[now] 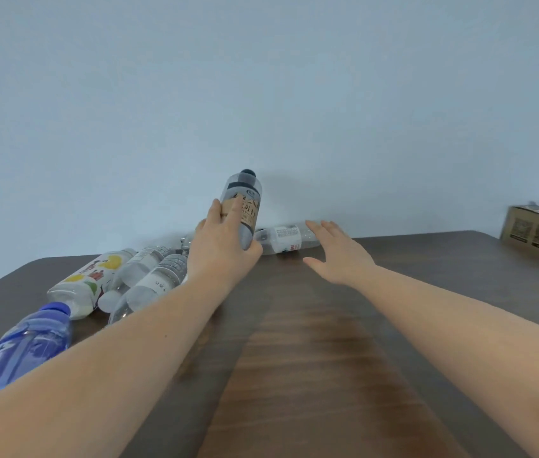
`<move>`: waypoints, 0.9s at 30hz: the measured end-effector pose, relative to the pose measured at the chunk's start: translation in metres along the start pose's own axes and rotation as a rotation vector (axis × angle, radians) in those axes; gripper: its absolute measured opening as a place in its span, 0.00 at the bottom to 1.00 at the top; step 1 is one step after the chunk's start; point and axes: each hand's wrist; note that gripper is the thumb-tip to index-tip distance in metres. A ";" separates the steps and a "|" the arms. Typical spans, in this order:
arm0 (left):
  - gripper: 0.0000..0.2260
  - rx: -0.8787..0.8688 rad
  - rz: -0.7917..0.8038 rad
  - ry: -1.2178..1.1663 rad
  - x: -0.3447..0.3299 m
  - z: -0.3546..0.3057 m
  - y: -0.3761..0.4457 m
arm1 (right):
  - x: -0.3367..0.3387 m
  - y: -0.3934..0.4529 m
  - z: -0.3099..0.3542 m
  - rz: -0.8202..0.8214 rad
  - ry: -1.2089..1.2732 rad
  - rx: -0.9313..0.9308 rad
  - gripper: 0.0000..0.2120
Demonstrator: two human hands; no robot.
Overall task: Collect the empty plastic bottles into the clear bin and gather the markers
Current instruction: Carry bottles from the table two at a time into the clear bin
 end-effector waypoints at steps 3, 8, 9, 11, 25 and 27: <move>0.31 -0.024 -0.041 -0.005 -0.005 0.004 0.019 | -0.015 0.033 0.003 0.012 -0.059 0.007 0.38; 0.31 -0.052 -0.075 -0.009 -0.023 0.011 0.052 | -0.036 0.088 0.006 0.037 -0.122 -0.004 0.42; 0.31 -0.048 -0.075 -0.010 -0.026 0.013 0.058 | -0.040 0.097 0.006 0.048 -0.131 -0.004 0.42; 0.31 -0.044 -0.083 -0.014 -0.031 0.018 0.068 | -0.047 0.113 0.006 0.087 -0.148 0.001 0.43; 0.30 -0.056 -0.113 -0.066 -0.033 0.030 0.086 | -0.033 0.106 -0.025 0.240 -0.295 0.064 0.34; 0.30 -0.061 -0.116 -0.082 -0.033 0.023 0.083 | -0.014 0.090 -0.037 0.165 -0.284 0.009 0.31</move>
Point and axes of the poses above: each hand's wrist, its own y-axis towards the middle knuckle, its own x-axis out of the back of the hand, z = x × y, and after that the axes turned 7 degrees about -x, right-handed
